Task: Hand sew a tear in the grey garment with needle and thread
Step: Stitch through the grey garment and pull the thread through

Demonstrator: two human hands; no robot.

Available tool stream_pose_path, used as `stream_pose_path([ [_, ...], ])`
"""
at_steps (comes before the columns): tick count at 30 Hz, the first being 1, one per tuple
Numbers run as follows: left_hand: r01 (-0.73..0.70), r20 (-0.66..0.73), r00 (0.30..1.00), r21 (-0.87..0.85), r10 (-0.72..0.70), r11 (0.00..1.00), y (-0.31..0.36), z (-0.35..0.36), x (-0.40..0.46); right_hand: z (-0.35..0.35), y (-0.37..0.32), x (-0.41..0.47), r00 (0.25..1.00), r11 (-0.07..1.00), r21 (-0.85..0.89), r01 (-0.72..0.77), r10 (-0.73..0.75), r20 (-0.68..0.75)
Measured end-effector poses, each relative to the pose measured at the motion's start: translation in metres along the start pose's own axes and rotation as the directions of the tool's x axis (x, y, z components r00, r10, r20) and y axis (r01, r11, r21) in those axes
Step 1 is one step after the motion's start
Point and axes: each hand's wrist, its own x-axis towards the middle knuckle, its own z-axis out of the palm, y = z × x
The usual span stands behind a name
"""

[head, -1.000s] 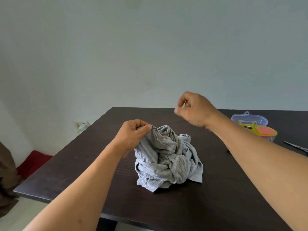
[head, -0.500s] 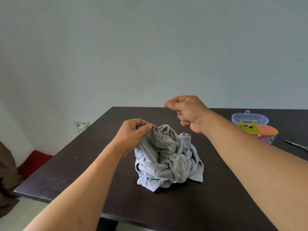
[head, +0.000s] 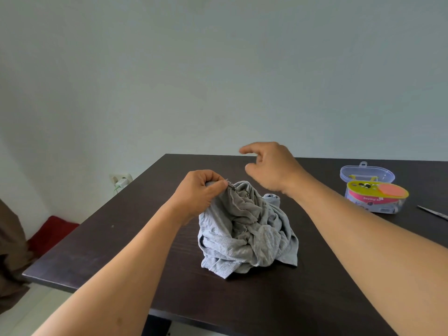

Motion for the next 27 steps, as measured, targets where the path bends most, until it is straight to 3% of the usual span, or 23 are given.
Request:
stream_pose_path([
  [3, -0.004, 0.011, 1.000, 0.007, 0.004, 1.000, 0.001, 0.000, 0.000, 0.005, -0.008, -0.003, 0.961, 0.998, -0.038, 0.055, -0.043, 0.273],
  [5, -0.012, 0.015, 1.000, 0.027, 0.012, 1.000, 0.003, 0.000, -0.001, 0.008, -0.009, -0.003, 0.943, 0.992, -0.091, 0.083, -0.048, 0.329],
  [9, -0.013, 0.028, 1.000, 0.014, 0.013, 1.000, 0.004, -0.001, -0.002, 0.010, -0.007, -0.001, 0.949, 0.987, -0.135, 0.088, -0.041, 0.313],
  [13, -0.022, 0.036, 0.999, 0.013, 0.021, 1.000, 0.005, 0.002, -0.003, 0.012, -0.007, 0.000, 0.965, 0.999, -0.027, 0.028, -0.020, 0.261],
  [18, -0.030, 0.044, 0.999, 0.038, 0.029, 0.999, 0.006, 0.005, -0.004, 0.011, -0.008, 0.000, 0.951, 1.000, -0.014, 0.012, -0.007, 0.309],
  [23, -0.075, 0.052, 0.996, 0.083, 0.071, 0.994, 0.012, 0.004, -0.002, 0.020, 0.000, -0.001, 0.979, 0.972, 0.216, -0.093, 0.049, 0.198],
  [27, -0.095, 0.061, 0.994, 0.127, 0.088, 0.987, 0.013, 0.005, -0.002, 0.023, 0.004, -0.005, 0.975, 0.993, 0.091, -0.068, 0.047, 0.219],
])
